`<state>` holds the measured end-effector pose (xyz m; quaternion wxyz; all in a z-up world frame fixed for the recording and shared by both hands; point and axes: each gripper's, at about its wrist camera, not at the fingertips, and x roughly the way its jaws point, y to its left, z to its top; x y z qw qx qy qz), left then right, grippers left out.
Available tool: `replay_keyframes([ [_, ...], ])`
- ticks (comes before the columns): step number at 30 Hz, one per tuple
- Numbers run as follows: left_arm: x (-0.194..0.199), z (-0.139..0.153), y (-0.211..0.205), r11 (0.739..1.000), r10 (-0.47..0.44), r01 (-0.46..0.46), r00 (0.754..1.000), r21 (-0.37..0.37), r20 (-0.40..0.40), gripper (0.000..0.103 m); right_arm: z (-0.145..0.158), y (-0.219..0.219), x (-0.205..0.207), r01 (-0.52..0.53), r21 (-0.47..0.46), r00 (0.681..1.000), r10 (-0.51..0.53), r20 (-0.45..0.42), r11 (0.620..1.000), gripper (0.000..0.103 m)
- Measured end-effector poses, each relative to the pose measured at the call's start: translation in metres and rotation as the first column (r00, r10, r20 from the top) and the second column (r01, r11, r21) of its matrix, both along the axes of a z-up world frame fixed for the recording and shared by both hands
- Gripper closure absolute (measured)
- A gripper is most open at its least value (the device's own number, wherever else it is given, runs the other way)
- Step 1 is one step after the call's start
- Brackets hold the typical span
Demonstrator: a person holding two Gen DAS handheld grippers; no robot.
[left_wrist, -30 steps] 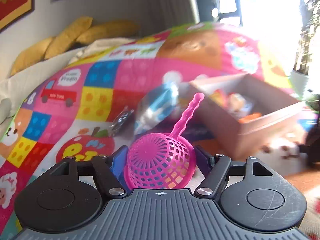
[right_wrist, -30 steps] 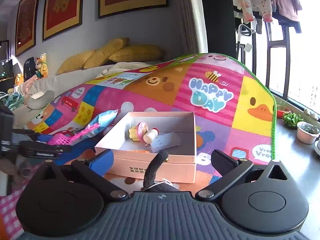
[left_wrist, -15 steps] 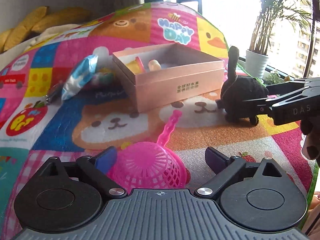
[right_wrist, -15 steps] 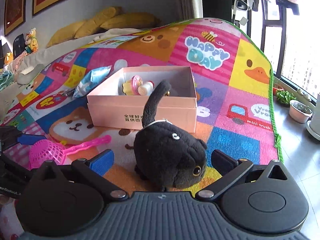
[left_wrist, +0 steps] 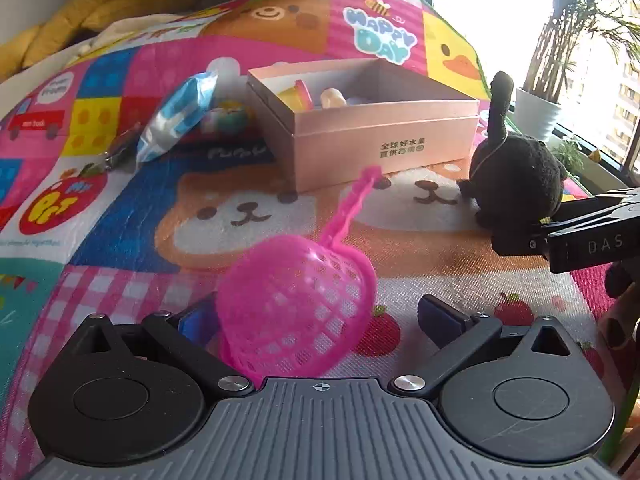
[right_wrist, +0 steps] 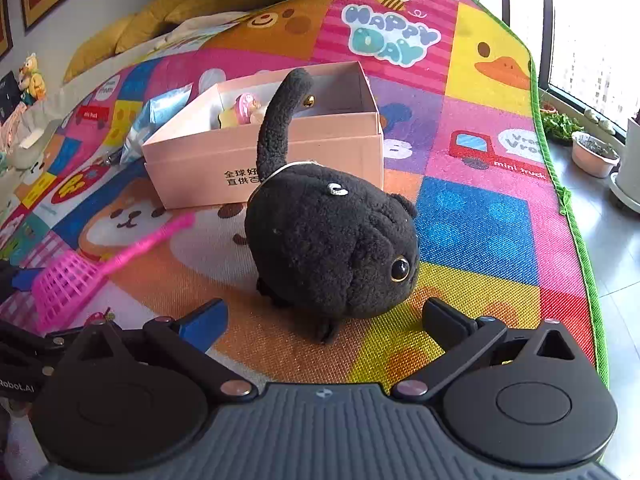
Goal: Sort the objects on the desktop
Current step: 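Lift the black plush cat with the right gripper while the left gripper holds the pink scoop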
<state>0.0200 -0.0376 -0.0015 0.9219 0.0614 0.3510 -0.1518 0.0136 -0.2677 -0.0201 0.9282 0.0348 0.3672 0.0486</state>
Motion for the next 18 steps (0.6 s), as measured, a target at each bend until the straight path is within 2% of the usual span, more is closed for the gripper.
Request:
replay_keyframes([
  [3,0.0,0.0,0.002,1.0,0.003,-0.003,1.0,-0.011,0.001,0.0,0.001,0.002,0.002,-0.012,-0.022,1.0,0.011,-0.014,1.0,0.0],
  [6,-0.001,0.001,0.002,1.0,0.004,-0.004,1.0,-0.018,0.002,0.0,0.002,0.005,-0.003,-0.083,-0.044,0.996,0.082,-0.016,0.996,0.0],
  [8,-0.001,0.001,0.003,1.0,0.004,-0.004,1.0,-0.024,0.003,0.0,0.008,0.004,-0.014,-0.103,-0.04,0.994,0.105,0.029,0.994,0.0],
  [10,0.0,0.001,0.004,0.999,0.006,-0.006,1.0,-0.032,0.002,0.0,0.017,0.009,-0.028,-0.075,-0.119,0.987,0.09,0.132,0.99,0.0],
  [12,0.0,0.001,0.004,0.999,0.007,-0.007,1.0,-0.034,0.001,0.0,0.023,0.019,-0.031,-0.068,-0.238,0.973,0.117,0.197,0.969,0.0],
  [15,0.0,0.001,0.004,0.999,0.008,-0.007,1.0,-0.035,0.001,0.0,0.021,0.028,-0.019,-0.066,-0.345,0.968,0.144,0.207,0.936,0.0],
  [18,0.0,0.001,0.004,0.999,0.009,-0.009,1.0,-0.037,0.002,0.0,0.017,0.03,-0.001,-0.067,-0.37,0.97,0.148,0.195,0.927,0.0],
])
